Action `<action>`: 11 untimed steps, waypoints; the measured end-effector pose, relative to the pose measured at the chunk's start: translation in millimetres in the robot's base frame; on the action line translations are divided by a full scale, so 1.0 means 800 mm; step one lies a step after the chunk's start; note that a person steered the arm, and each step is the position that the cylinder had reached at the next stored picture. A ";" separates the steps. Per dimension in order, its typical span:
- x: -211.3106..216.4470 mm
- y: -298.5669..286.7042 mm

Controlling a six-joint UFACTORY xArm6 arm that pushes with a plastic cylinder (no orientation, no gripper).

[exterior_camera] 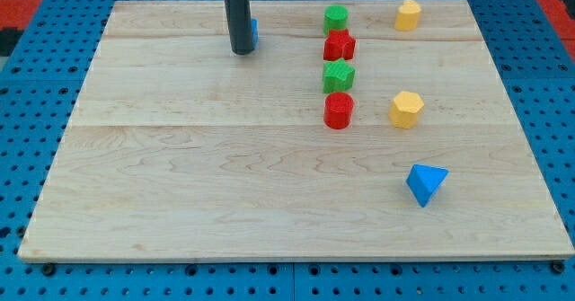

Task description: Place blue triangle vertically below the red circle

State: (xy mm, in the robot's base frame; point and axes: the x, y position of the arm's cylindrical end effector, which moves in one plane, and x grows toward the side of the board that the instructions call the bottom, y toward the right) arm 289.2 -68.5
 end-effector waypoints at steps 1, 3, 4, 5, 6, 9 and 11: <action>0.009 0.001; 0.147 -0.023; 0.218 0.015; 0.227 0.156; 0.228 0.285; 0.298 0.234; 0.332 0.177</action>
